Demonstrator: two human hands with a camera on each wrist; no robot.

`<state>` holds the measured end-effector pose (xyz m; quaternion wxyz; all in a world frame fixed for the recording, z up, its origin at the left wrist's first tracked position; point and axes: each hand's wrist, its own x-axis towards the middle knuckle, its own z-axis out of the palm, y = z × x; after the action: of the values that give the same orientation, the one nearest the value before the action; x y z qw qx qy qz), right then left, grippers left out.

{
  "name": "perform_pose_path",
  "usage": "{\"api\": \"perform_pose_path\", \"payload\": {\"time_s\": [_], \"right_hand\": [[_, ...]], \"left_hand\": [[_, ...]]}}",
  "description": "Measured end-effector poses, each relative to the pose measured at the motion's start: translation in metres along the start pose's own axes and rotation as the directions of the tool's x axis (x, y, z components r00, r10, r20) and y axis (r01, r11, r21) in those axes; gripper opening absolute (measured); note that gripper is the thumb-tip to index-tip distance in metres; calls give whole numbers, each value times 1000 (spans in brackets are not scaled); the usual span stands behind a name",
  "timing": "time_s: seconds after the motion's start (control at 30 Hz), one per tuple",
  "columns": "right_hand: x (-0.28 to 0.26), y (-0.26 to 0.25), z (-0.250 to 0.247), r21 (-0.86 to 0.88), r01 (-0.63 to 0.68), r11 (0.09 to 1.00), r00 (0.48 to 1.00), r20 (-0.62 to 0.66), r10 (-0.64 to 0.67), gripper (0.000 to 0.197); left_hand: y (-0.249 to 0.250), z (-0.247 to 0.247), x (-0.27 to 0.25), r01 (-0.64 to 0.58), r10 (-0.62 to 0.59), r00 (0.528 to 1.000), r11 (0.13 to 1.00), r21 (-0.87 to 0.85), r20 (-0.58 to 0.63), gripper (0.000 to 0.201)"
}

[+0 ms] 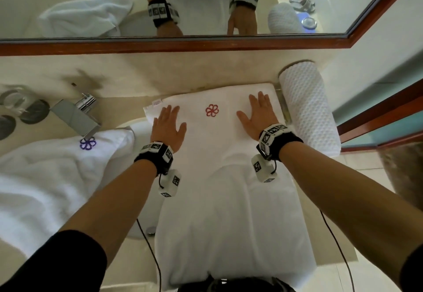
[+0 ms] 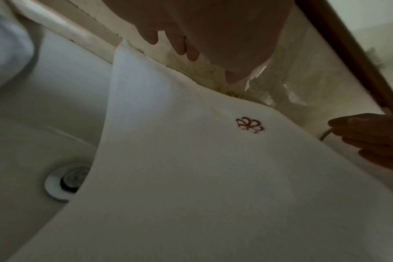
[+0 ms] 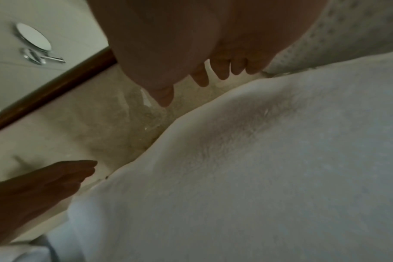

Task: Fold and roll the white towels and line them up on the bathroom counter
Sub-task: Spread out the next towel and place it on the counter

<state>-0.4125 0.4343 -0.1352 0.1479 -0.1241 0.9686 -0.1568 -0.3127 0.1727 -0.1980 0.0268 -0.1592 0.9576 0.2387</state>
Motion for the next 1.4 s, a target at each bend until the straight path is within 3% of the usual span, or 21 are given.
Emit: {"api": "perform_pose_path", "payload": {"time_s": [0.2,0.3,0.4,0.5,0.57,0.67,0.77,0.83,0.93,1.03,1.13,1.23,1.33,1.4], "right_hand": [[-48,-2,4,48,126,991,992,0,-126,58],[-80,-1,15,70,231,971,972,22,-233,44],[-119,-6,32,115,348,931,928,100,-359,28],[-163,-18,52,213,370,904,889,202,-412,18],[-193,-27,68,286,374,882,860,248,-445,13],[-233,-39,93,389,366,846,817,301,-492,8],[-262,-53,112,403,373,836,765,377,-523,11],[-275,-64,121,399,385,832,743,400,-536,12],[-288,-78,135,412,361,837,745,412,-524,12],[-296,-87,147,407,380,831,728,423,-540,12],[-302,-86,156,378,355,855,720,474,-508,12],[-304,-81,161,292,349,890,727,515,-454,13],[-304,-75,163,275,281,919,782,490,-385,15],[-305,-75,161,274,242,931,806,477,-350,15]], "left_hand": [[13,0,-72,162,-165,986,945,-283,14,57],[19,0,-124,243,-245,968,882,-404,47,33],[18,2,-190,303,-334,942,849,-433,4,8],[14,5,-265,374,-468,879,800,-468,-97,22],[3,14,-313,432,-560,823,726,-535,-97,38],[-28,38,-374,597,-683,726,575,-559,73,36],[-50,59,-409,743,-727,652,557,-371,215,15],[-59,71,-417,773,-726,627,536,-338,283,52],[-63,82,-412,755,-685,654,567,-329,321,77],[-60,89,-410,731,-654,682,611,-305,327,66],[-59,93,-417,754,-667,651,513,-410,362,54],[-61,85,-435,701,-626,696,489,-518,352,24],[-60,73,-461,640,-636,715,427,-639,292,26],[-57,63,-471,608,-640,730,446,-656,241,31]]}}
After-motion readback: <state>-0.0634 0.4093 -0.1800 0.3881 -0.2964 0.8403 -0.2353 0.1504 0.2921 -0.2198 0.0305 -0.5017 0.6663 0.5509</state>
